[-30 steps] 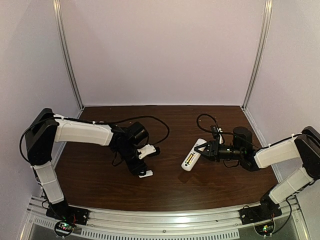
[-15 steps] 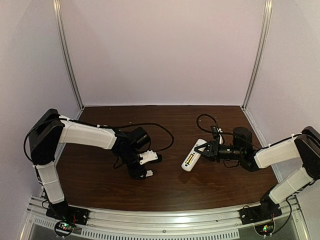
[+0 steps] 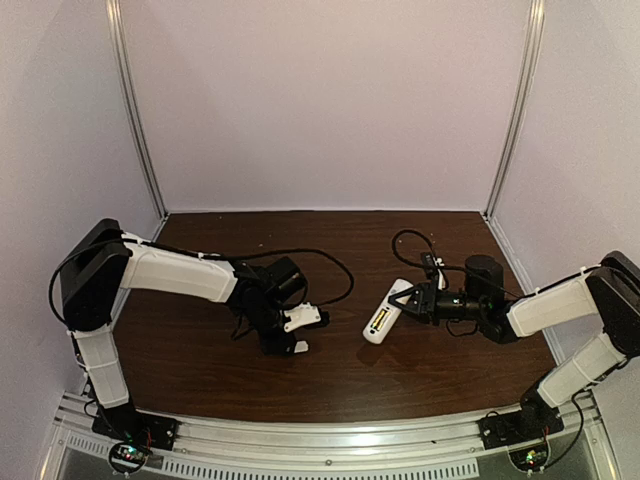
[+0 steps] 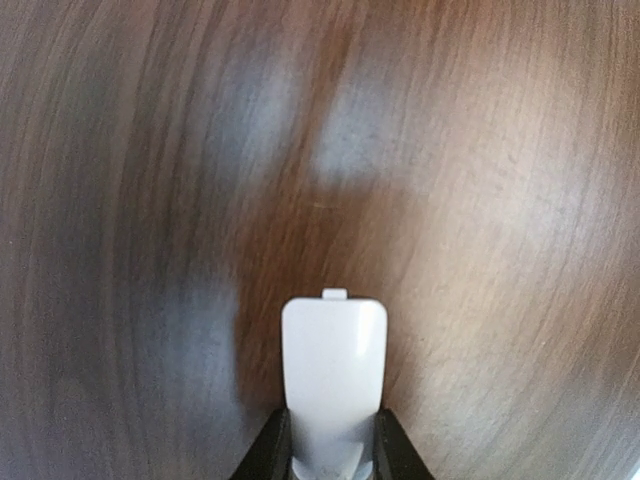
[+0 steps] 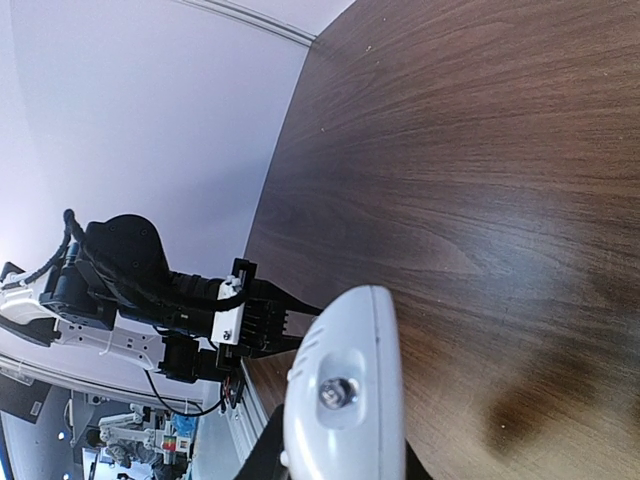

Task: Load the batteries into the remote control
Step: Pick up the battery cover from the center of the board, then load the battery cover onto the remote control without the battery cover.

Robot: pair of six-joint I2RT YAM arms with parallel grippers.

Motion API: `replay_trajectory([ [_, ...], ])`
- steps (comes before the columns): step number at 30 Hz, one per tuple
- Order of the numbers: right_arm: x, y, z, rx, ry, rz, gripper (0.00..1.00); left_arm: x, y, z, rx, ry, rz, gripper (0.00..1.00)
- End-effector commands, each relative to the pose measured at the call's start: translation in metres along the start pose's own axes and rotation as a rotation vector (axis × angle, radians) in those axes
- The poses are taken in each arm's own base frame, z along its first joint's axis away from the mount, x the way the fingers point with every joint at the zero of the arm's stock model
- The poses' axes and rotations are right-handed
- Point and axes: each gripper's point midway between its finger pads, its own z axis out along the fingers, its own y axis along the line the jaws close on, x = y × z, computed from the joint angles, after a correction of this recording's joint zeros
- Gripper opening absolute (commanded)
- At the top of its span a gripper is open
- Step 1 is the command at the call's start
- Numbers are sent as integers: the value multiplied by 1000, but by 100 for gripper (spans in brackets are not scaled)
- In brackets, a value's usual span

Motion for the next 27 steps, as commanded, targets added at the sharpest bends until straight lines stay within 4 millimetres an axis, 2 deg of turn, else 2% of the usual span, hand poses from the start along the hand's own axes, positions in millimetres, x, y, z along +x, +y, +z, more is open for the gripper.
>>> replay_trajectory([
  [1,-1,-7,0,-1,-27,-11,0,-1,-14,-1,56,19,-20,15],
  [6,-4,-10,0,-5,-73,10,0,-36,-8,-28,41,-100,-101,13],
  [12,-12,-8,2,-11,-141,35,0,-99,-14,-68,16,-325,-220,11],
  [16,-13,-7,3,-12,-170,57,0,-136,-26,-89,-5,-423,-249,11],
  [20,-14,-1,6,-30,-190,69,0,-158,-32,-92,24,-457,-294,11],
  [27,-12,7,12,-56,-207,75,0,-170,-36,-84,29,-428,-305,12],
])
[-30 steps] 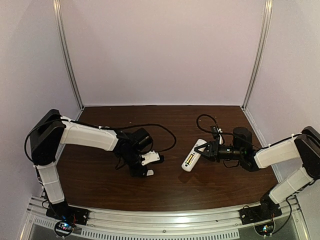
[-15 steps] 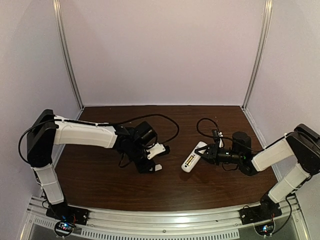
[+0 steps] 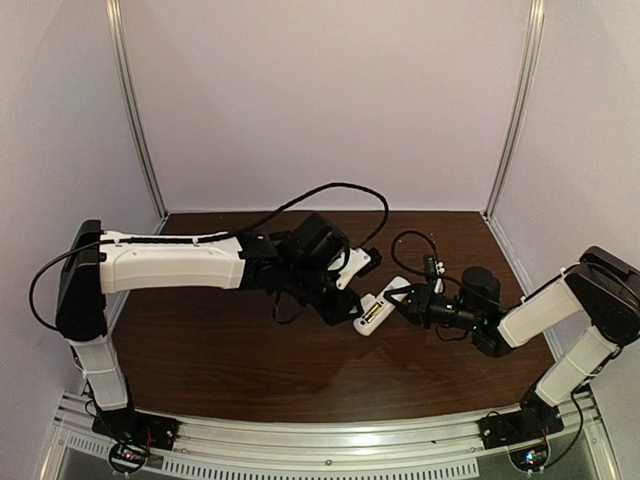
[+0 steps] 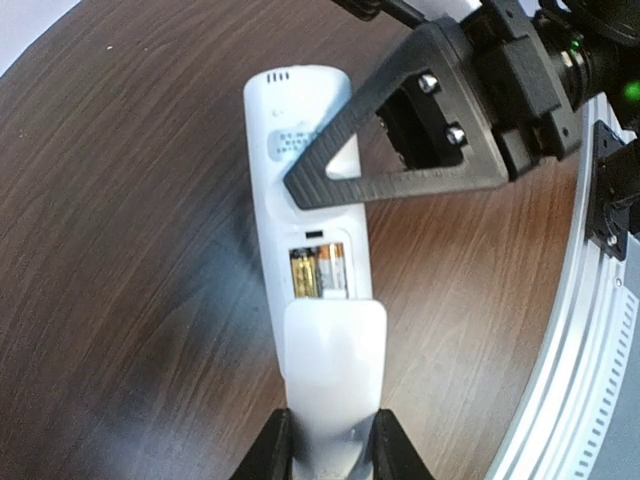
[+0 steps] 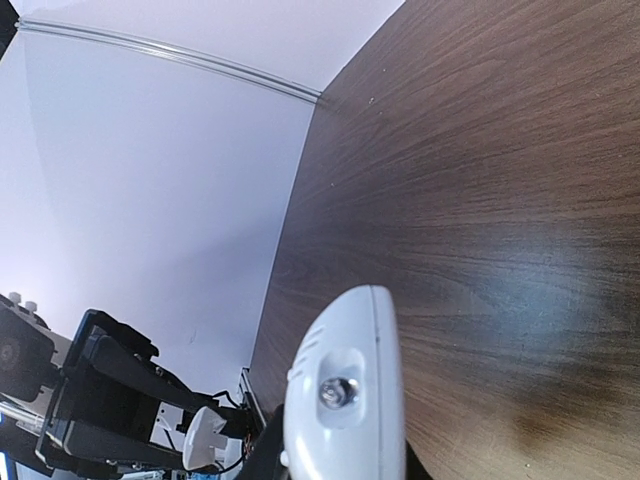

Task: Load the batteries into the remote control
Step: Load the battery cover onto the remote control without the battery cover.

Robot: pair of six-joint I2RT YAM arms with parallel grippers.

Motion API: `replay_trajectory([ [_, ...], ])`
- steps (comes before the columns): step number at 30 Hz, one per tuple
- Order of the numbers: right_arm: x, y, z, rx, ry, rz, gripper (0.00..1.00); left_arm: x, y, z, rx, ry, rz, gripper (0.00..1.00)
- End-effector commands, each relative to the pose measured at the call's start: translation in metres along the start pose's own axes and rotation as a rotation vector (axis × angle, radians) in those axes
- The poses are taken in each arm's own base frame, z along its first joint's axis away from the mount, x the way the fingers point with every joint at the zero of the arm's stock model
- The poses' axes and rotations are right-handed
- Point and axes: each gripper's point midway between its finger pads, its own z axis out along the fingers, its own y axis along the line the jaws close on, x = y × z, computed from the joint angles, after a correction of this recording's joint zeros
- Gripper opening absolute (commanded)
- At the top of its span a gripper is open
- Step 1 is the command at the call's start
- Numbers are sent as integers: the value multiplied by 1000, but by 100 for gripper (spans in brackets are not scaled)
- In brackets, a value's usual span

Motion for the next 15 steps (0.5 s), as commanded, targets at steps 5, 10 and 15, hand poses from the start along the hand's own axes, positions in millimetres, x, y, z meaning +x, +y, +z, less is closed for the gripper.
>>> replay_trajectory([
  [5,-1,12,4,-42,-43,-5,0,1,5,22,-32,53,-37,12],
  [10,2,12,5,-30,-46,-14,0,6,5,27,-32,83,-32,12],
  [15,3,12,6,-25,-49,-15,0,6,4,31,-27,94,-33,12],
])
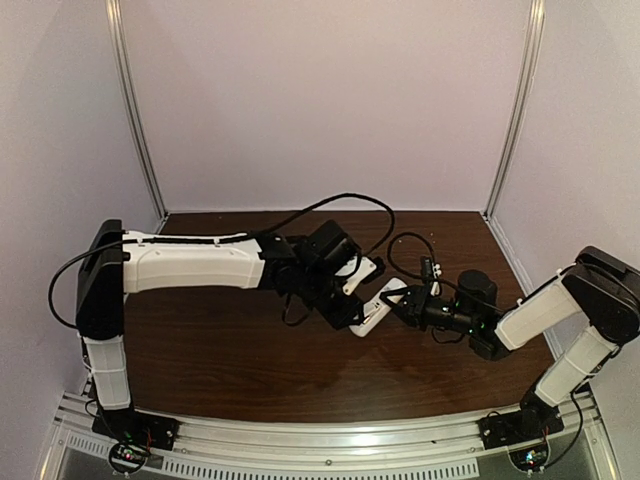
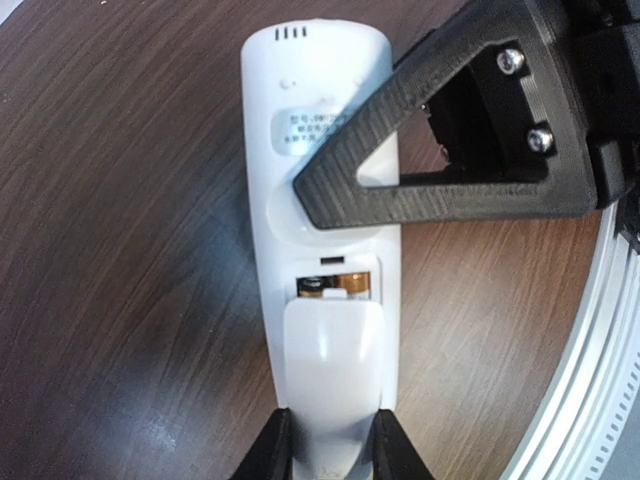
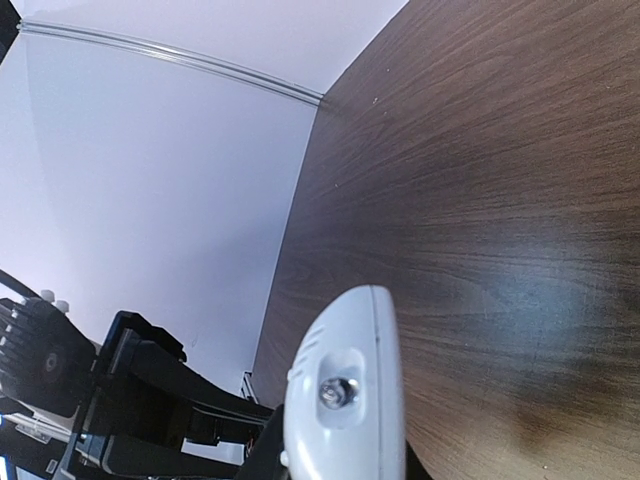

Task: Load the batteries into the remote control
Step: Load the battery cover onto the remote control without the battery cover.

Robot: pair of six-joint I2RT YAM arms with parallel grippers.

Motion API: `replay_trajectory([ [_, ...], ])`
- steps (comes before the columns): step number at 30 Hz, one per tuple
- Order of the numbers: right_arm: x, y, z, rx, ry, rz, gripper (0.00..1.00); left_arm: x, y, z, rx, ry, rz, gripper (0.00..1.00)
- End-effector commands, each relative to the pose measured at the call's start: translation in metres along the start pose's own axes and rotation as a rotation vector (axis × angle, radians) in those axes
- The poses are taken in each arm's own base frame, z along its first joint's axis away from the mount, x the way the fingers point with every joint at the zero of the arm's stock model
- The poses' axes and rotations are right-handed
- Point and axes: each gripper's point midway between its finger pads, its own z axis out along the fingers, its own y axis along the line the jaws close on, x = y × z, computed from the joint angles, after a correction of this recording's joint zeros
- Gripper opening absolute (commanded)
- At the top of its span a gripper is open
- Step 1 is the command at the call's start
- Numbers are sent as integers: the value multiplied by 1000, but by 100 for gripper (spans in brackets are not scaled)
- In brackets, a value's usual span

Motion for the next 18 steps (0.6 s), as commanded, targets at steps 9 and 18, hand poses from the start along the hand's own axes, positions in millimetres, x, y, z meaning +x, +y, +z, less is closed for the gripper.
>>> replay_trajectory([
  [9,-4,8,2,-18,-41,-20,0,-5,-2,10,-5,17,5,13],
  [18,-1,9,3,-18,-44,-19,0,0,3,18,-26,54,0,15],
])
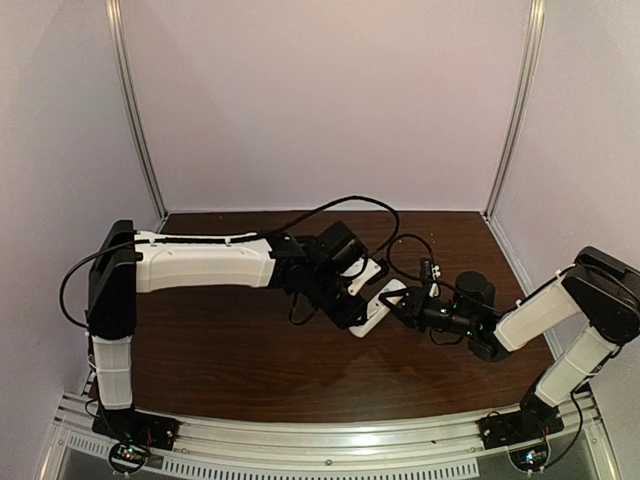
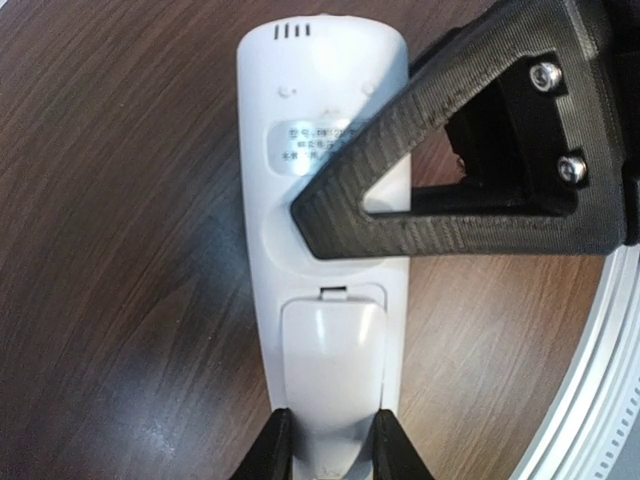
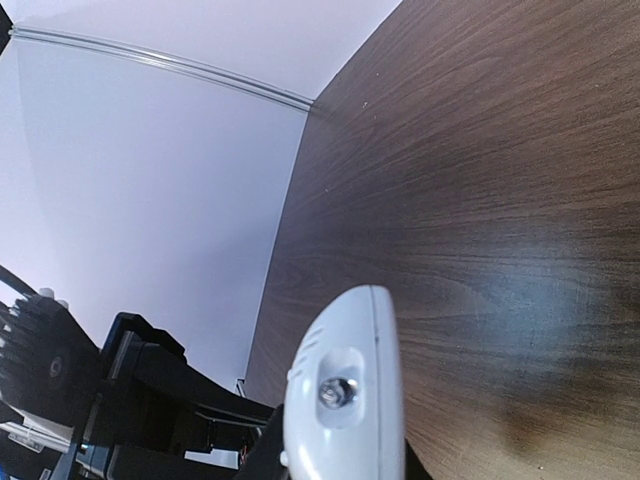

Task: Load the batteries into the remote control
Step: Load the battery cover onto the remote control without the battery cover.

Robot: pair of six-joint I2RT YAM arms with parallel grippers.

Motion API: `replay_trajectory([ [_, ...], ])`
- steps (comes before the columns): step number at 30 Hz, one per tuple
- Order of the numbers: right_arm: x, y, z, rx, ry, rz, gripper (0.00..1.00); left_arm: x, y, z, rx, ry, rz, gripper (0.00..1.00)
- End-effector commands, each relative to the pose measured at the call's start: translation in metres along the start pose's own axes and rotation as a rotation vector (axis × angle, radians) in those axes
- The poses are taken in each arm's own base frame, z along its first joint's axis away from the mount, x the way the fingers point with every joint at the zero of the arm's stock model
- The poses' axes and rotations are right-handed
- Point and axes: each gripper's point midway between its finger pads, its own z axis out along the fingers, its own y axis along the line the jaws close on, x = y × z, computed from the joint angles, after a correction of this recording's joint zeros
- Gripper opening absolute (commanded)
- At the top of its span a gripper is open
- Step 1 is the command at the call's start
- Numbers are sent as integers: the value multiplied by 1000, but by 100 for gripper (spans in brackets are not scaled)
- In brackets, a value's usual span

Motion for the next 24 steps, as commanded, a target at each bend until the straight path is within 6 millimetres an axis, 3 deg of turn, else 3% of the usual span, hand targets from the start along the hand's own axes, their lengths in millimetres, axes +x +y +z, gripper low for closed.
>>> replay_trajectory([
  [1,-2,11,1,-40,-25,-19,0,3,1,7,-17,30,1,16],
  [14,-1,12,2,-49,-44,8,0,6,1,17,-18,63,-26,18],
  [24,0,12,0,-69,-49,29,0,10,-3,18,12,75,-26,28],
])
